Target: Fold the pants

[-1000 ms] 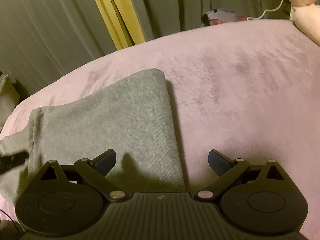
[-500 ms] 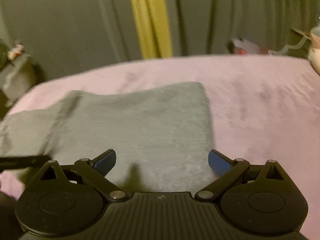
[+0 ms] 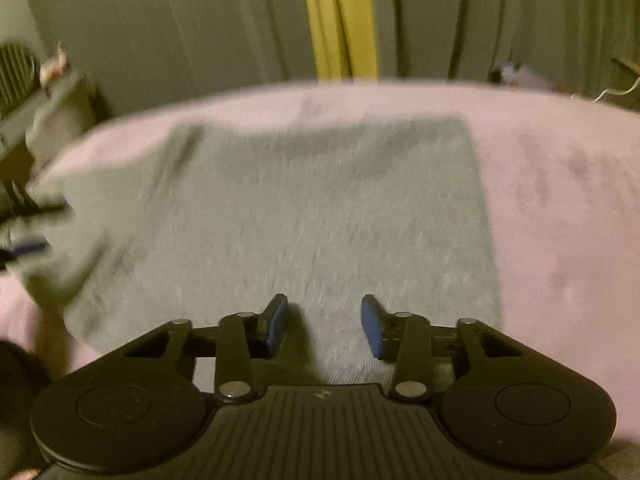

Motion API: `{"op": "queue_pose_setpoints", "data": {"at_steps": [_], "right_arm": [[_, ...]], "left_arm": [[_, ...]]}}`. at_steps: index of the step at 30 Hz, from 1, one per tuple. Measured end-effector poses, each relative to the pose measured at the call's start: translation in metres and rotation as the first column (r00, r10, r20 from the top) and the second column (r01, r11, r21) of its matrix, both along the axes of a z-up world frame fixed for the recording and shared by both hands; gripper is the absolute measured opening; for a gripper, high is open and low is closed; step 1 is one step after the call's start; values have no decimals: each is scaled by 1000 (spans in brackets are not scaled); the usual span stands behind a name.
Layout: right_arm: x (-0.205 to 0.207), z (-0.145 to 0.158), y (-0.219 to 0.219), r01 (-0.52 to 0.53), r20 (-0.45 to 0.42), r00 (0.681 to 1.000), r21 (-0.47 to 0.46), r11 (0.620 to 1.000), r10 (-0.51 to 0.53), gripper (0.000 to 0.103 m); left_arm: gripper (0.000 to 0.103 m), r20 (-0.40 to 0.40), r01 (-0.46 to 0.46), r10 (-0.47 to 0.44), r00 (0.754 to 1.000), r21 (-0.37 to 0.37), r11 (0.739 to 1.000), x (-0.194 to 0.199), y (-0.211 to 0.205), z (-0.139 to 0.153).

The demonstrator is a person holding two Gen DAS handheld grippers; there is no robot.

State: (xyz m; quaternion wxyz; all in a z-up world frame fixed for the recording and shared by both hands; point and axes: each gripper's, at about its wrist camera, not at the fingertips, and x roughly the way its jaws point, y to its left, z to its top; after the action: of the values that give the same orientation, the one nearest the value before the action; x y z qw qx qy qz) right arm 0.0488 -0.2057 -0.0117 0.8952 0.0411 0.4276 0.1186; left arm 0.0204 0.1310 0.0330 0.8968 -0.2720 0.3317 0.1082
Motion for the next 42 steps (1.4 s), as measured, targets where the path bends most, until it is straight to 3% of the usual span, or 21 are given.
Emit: {"op": "queue_pose_setpoints", "data": {"at_steps": [1,2,4,7,9,13,16,22,24,25,27,28,30,33,38,42], "right_arm": [[4,-3,7,-52,-19,998,-17,999,52,66],[5,-2,13,-81,-9,997,-29,996,81,68],[6,-3,22,-129,13,992,-22,991,129,68],[8,-7,30,-133,38,990,-21,991,134,68],[11,-9,33,-108,50,993,-1,994,108,68],[18,-13,33,-69,64,996,11,998,69,70],[17,-16,41,-97,76,992,-13,995,98,84],[18,-20,50,-131,83,988,-25,991,132,98],[19,-20,49,-133,81,988,-14,991,133,99],[17,-19,48,-130,82,988,-11,991,131,99],[18,-20,48,-128,83,988,-6,992,128,99],[19,-20,48,-127,82,988,-4,992,127,99],[18,-21,50,-129,83,988,-15,992,130,99],[18,-21,51,-134,85,987,-28,991,136,99],[18,-13,29,-76,84,994,108,991,67,99],[14,-5,3,59,107,991,162,985,-77,98]], "left_arm": [[89,6,-65,65,998,-31,997,-5,20,1],[90,3,-113,114,994,-48,992,-10,37,1],[90,-1,-195,196,981,-54,979,-24,71,3],[96,-5,-263,263,965,6,965,-42,109,3],[96,-22,-274,274,961,19,962,-45,120,-4],[96,-18,-206,206,978,-80,975,-43,138,-27],[96,-24,-176,175,984,-87,980,-26,144,-38],[96,26,-187,191,981,-115,976,0,159,-51],[95,46,-208,218,975,-162,965,1,166,-52],[93,50,-230,243,969,-192,954,0,170,-53],[72,30,-280,291,956,-200,939,-1,173,-53],[68,28,-280,290,957,-197,940,-3,173,-51],[52,35,-277,286,958,-158,948,-8,167,-44],[43,96,-249,259,961,-101,963,-14,153,-23],[38,212,-142,112,971,129,981,-22,88,41],[38,289,13,-98,952,281,960,-21,2,82]]}}
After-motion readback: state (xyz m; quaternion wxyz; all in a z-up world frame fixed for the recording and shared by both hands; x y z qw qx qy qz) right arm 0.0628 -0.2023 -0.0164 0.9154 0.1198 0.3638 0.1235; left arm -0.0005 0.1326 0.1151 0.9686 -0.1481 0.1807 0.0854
